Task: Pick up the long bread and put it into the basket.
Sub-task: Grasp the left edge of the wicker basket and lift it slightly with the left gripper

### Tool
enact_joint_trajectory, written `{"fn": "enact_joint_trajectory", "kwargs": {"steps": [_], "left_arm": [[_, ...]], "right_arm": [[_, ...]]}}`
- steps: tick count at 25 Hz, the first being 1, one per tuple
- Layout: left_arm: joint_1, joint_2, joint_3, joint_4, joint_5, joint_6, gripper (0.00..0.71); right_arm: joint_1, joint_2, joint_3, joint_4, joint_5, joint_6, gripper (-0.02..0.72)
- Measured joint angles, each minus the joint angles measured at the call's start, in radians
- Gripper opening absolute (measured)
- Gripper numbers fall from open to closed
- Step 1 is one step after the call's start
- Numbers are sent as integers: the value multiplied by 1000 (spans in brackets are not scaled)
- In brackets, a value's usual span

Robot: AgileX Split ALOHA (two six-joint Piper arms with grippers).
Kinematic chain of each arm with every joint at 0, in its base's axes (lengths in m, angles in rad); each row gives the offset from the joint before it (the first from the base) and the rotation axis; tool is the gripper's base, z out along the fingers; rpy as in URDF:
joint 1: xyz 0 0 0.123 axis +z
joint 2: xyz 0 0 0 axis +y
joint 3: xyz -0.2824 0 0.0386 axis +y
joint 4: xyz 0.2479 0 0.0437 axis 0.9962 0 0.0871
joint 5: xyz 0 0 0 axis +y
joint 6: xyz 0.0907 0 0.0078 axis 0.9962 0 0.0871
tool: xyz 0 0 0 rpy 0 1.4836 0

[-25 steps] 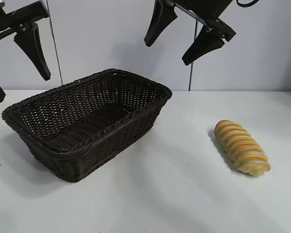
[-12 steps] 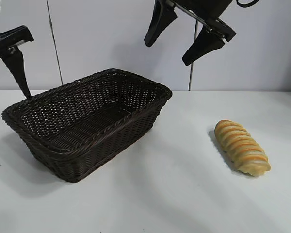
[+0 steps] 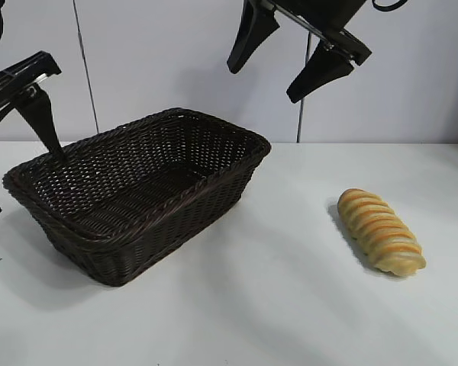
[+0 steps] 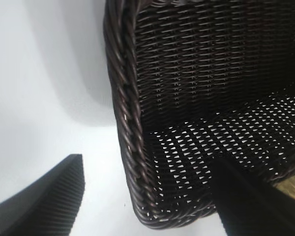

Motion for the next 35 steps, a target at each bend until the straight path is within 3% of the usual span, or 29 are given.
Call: {"fn": "enact_joint_trajectory", "kwargs": {"steps": [22, 32, 35], "left_arm": [[0, 218, 0, -56, -121, 83, 519], [0, 218, 0, -57, -137, 95, 445], [0, 218, 0, -57, -137, 95, 371]], "right_arm": [[0, 0, 0, 0, 0, 0, 643], [0, 0, 0, 0, 0, 0, 643], [0, 0, 0, 0, -1, 0, 643]]}}
